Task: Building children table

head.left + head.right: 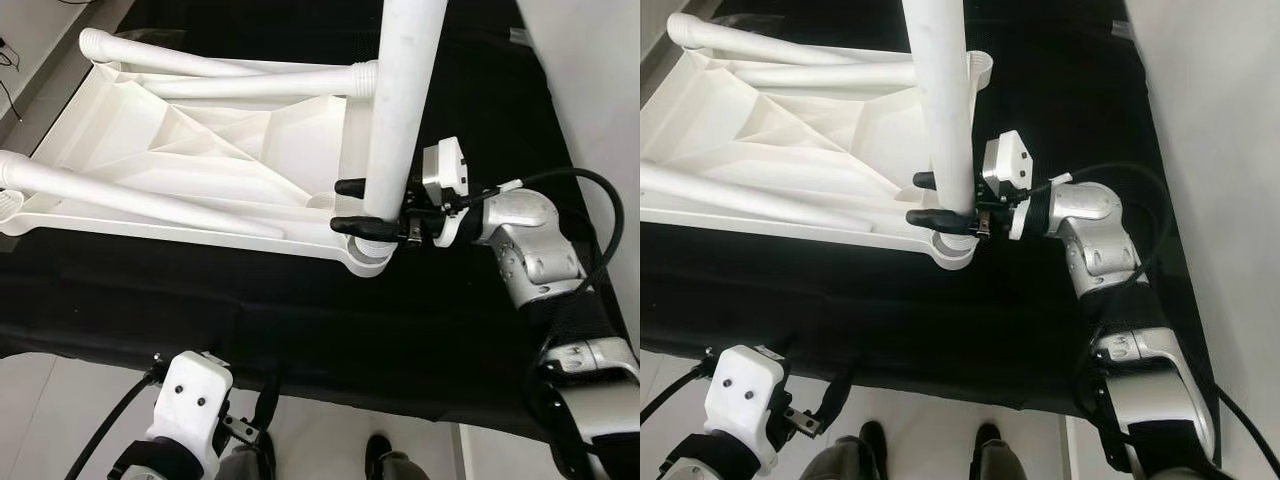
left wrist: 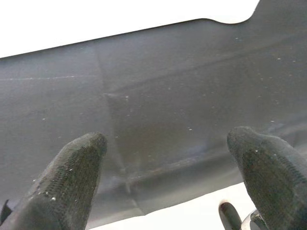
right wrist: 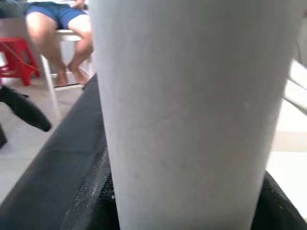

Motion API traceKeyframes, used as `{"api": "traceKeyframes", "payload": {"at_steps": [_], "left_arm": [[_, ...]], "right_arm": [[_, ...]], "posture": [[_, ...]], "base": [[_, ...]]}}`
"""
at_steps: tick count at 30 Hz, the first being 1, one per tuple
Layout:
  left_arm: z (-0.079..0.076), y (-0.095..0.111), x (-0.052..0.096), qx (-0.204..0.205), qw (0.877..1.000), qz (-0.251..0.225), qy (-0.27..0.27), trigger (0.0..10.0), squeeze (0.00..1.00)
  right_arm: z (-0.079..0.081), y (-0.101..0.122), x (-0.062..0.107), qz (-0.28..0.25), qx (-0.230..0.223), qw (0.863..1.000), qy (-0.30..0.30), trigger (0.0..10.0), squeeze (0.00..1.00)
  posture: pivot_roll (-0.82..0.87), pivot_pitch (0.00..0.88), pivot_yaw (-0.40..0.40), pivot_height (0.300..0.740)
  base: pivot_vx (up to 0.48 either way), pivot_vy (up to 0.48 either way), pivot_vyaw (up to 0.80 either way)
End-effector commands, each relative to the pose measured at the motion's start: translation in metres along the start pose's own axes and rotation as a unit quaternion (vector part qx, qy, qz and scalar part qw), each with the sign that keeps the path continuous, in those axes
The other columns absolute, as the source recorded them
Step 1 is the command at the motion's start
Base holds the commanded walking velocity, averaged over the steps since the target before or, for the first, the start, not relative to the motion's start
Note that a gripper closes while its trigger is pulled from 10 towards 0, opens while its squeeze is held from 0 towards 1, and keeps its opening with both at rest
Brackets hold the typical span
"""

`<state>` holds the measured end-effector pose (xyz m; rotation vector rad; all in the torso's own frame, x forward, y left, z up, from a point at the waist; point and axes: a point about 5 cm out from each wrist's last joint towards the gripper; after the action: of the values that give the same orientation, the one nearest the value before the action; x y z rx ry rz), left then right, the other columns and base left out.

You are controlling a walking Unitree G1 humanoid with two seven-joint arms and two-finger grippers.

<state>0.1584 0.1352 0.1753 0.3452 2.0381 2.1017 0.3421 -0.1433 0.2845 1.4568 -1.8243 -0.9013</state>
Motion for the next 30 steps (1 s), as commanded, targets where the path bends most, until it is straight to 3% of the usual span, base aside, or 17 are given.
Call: {"api": "traceKeyframes", "payload": {"at_steps": [1, 5, 9, 15, 20, 22, 25, 30], "left_arm": [[-0.001, -0.001, 0.004, -0.002, 1.0, 0.01, -0.004, 10.0, 0.0], [-0.001, -0.001, 0.004, -0.002, 1.0, 0.01, -0.004, 10.0, 0.0], [-0.001, -0.001, 0.003, -0.002, 1.0, 0.009, -0.004, 10.0, 0.0], [-0.001, -0.001, 0.003, -0.002, 1.0, 0.009, -0.004, 10.0, 0.0], [-0.001, -0.001, 0.003, -0.001, 1.0, 0.009, -0.003, 10.0, 0.0], [-0.002, -0.001, 0.004, 0.0, 1.0, 0.009, -0.002, 10.0, 0.0], [-0.002, -0.001, 0.004, 0.0, 1.0, 0.009, -0.002, 10.0, 0.0], [-0.002, -0.001, 0.004, 0.001, 1.0, 0.009, -0.003, 10.0, 0.0]], "right_arm": [[0.025, -0.027, -0.002, 0.035, -0.066, 0.996, 0.053, 10.0, 0.0], [0.033, -0.025, -0.009, 0.024, -0.069, 0.995, 0.071, 10.0, 0.0], [0.049, -0.024, -0.028, 0.003, -0.07, 0.994, 0.085, 10.0, 0.0], [0.053, -0.023, -0.038, -0.009, -0.083, 0.994, 0.075, 10.0, 0.0], [0.052, -0.021, -0.044, -0.031, -0.121, 0.992, 0.034, 10.0, 0.0], [0.049, -0.025, -0.047, -0.046, -0.185, 0.981, -0.041, 10.0, 0.0], [0.053, -0.029, -0.047, -0.05, -0.218, 0.972, -0.074, 10.0, 0.0], [0.061, -0.03, -0.044, -0.053, -0.224, 0.969, -0.087, 10.0, 0.0]], "posture": [[0.07, 0.418, 0.006, 0.74], [0.07, 0.418, 0.006, 0.74], [0.07, 0.419, 0.005, 0.74], [0.07, 0.42, 0.003, 0.74], [0.07, 0.419, 0.0, 0.74], [0.06, 0.419, -0.004, 0.74], [0.06, 0.418, -0.003, 0.74], [0.06, 0.418, 0.0, 0.74]], "base": [[0.0, 0.0, 0.0], [0.0, 0.0, 0.0], [0.0, 0.0, 0.0], [0.0, 0.0, 0.0], [0.0, 0.0, 0.0], [0.0, 0.0, 0.0], [0.0, 0.0, 0.0], [0.0, 0.0, 0.0]]}}
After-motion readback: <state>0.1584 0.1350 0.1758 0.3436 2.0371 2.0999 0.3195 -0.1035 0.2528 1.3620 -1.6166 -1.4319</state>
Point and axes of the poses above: a point about 5 cm out from each wrist's last joint towards the gripper, its own x axis pointing back from the gripper into the wrist, its own y axis along the axis of the wrist's last joint, z = x × y, and after that the axes turned 7 degrees about x, right-handed
